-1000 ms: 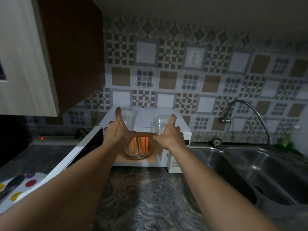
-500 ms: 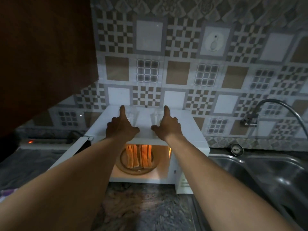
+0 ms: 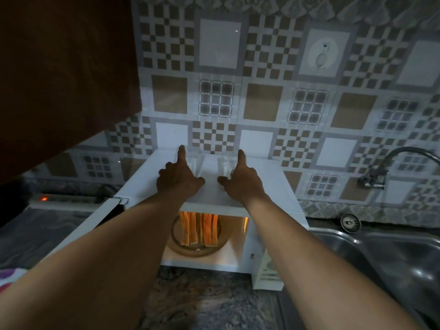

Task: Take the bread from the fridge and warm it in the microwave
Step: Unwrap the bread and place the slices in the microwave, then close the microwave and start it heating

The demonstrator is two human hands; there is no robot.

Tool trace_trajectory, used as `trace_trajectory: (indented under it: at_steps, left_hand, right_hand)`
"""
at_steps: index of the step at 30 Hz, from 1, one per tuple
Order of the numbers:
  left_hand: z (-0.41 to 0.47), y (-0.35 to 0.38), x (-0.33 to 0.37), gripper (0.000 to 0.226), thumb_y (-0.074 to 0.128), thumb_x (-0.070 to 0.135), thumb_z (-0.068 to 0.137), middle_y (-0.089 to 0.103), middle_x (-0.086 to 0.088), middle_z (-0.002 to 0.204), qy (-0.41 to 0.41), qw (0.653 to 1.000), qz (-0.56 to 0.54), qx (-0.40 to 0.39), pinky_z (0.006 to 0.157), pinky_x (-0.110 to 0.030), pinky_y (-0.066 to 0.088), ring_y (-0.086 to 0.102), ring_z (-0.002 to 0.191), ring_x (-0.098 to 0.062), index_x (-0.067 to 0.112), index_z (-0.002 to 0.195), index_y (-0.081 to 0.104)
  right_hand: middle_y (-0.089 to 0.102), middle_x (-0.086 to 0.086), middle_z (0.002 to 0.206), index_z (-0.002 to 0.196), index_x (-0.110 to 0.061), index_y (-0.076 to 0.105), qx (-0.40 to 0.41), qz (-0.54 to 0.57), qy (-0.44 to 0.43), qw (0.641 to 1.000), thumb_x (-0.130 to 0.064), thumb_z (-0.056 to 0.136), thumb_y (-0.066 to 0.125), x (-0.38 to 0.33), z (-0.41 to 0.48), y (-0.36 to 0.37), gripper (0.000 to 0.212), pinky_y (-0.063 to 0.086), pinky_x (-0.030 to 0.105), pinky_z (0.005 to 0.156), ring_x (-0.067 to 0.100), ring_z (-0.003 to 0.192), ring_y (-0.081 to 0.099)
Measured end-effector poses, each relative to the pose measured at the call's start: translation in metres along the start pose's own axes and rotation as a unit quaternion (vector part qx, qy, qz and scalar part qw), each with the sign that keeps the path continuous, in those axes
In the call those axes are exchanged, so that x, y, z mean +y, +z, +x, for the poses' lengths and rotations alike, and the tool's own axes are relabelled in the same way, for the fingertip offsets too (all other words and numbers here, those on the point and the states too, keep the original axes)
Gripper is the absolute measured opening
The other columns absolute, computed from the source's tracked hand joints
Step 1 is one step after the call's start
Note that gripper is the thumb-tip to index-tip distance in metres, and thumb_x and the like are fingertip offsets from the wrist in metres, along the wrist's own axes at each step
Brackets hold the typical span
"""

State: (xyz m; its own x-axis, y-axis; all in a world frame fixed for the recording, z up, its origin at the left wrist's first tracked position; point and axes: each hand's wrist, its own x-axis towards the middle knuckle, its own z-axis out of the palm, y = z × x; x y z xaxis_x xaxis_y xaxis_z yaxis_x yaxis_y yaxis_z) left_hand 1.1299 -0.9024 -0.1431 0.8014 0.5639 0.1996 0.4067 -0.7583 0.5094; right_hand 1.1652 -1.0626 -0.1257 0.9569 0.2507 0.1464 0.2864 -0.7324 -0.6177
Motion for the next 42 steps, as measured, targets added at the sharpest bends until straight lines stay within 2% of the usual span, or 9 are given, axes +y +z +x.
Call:
trace_trajectory:
  at_steps: [5,9,18,26,30,35,36,39,42]
  left_hand:
    - [0.001,-0.005,0.002,0.118,0.072,0.065,0.071,0.039,-0.019,0.146,0.006,1.000,-0.004,-0.018,0.100,-0.051,0.046,0.047,0.126,-0.041,0.039,0.153,-0.009]
    - [-0.006,-0.015,0.003,0.104,0.057,0.073,0.078,0.030,-0.019,0.154,0.000,1.000,-0.015,-0.019,0.104,-0.052,0.042,0.041,0.133,-0.042,0.039,0.153,-0.006]
    - [-0.057,-0.074,-0.035,0.069,0.041,0.055,0.097,0.032,-0.012,0.155,0.090,0.996,0.011,-0.017,0.110,-0.047,0.036,0.035,0.139,-0.035,0.029,0.155,0.014]
    - [-0.121,-0.118,-0.106,0.065,0.039,0.052,0.099,0.020,-0.007,0.162,0.090,0.991,0.018,-0.092,0.117,-0.043,0.026,0.024,0.146,-0.031,0.028,0.156,0.016]
    - [-0.144,-0.143,-0.150,0.069,0.034,0.061,0.090,0.040,-0.012,0.152,0.121,0.985,0.038,-0.118,0.110,-0.041,0.036,0.041,0.136,-0.031,0.022,0.147,0.037]
    - [-0.176,-0.170,-0.192,0.033,0.040,0.031,0.102,0.062,-0.023,0.124,0.135,0.980,0.056,-0.133,0.089,-0.037,0.048,0.059,0.109,-0.038,0.008,0.114,0.060]
    - [-0.182,-0.175,-0.198,0.031,0.040,0.027,0.102,0.063,-0.023,0.121,0.135,0.979,0.061,-0.140,0.088,-0.037,0.048,0.060,0.106,-0.038,0.006,0.111,0.061]
    - [-0.192,-0.182,-0.217,0.034,0.038,0.019,0.101,0.058,-0.021,0.132,0.136,0.977,0.075,-0.146,0.099,-0.039,0.044,0.056,0.116,-0.038,0.011,0.128,0.057]
    - [-0.195,-0.184,-0.229,0.029,0.037,0.017,0.101,0.061,-0.019,0.128,0.148,0.975,0.071,-0.151,0.098,-0.040,0.044,0.058,0.113,-0.037,0.010,0.118,0.059]
  right_hand:
    - [0.058,0.017,0.131,0.157,-0.033,-0.003,0.011,-0.008,-0.008,1.000,-0.058,0.085,0.063,0.001,0.000,0.001,0.101,0.048,0.051,0.100,0.039,0.116,0.057]
    - [0.038,0.022,0.149,0.158,-0.026,-0.007,0.004,-0.034,0.024,0.999,-0.059,0.092,0.055,-0.001,-0.006,-0.009,0.096,0.038,0.051,0.109,0.042,0.135,0.038]
    - [0.019,0.016,0.161,0.159,-0.021,0.004,-0.008,-0.121,0.019,0.992,-0.055,0.097,0.048,-0.042,-0.056,-0.029,0.083,0.023,0.051,0.119,0.037,0.148,0.019]
    - [0.035,0.023,0.149,0.146,-0.015,0.034,0.001,-0.133,-0.018,0.991,-0.046,0.095,0.055,-0.090,-0.150,-0.003,0.063,0.029,0.055,0.114,0.040,0.140,0.029]
    - [0.039,0.021,0.145,0.144,-0.015,0.037,-0.010,-0.132,-0.007,0.991,-0.045,0.095,0.053,-0.111,-0.197,0.021,0.060,0.032,0.056,0.111,0.040,0.135,0.033]
    - [0.039,0.021,0.146,0.143,-0.015,0.038,-0.019,-0.130,0.006,0.991,-0.049,0.094,0.052,-0.134,-0.251,0.058,0.062,0.032,0.052,0.111,0.040,0.136,0.033]
    - [0.039,0.021,0.147,0.142,-0.014,0.039,-0.022,-0.127,0.013,0.992,-0.048,0.094,0.053,-0.140,-0.262,0.066,0.060,0.032,0.050,0.110,0.040,0.137,0.033]
    - [0.038,0.019,0.149,0.140,-0.013,0.039,-0.032,-0.109,0.005,0.994,-0.045,0.096,0.054,-0.155,-0.289,0.088,0.057,0.037,0.048,0.108,0.038,0.138,0.034]
    - [0.040,0.021,0.148,0.141,-0.012,0.040,-0.046,-0.088,-0.004,0.995,-0.043,0.100,0.046,-0.172,-0.312,0.108,0.052,0.037,0.051,0.108,0.040,0.138,0.034]
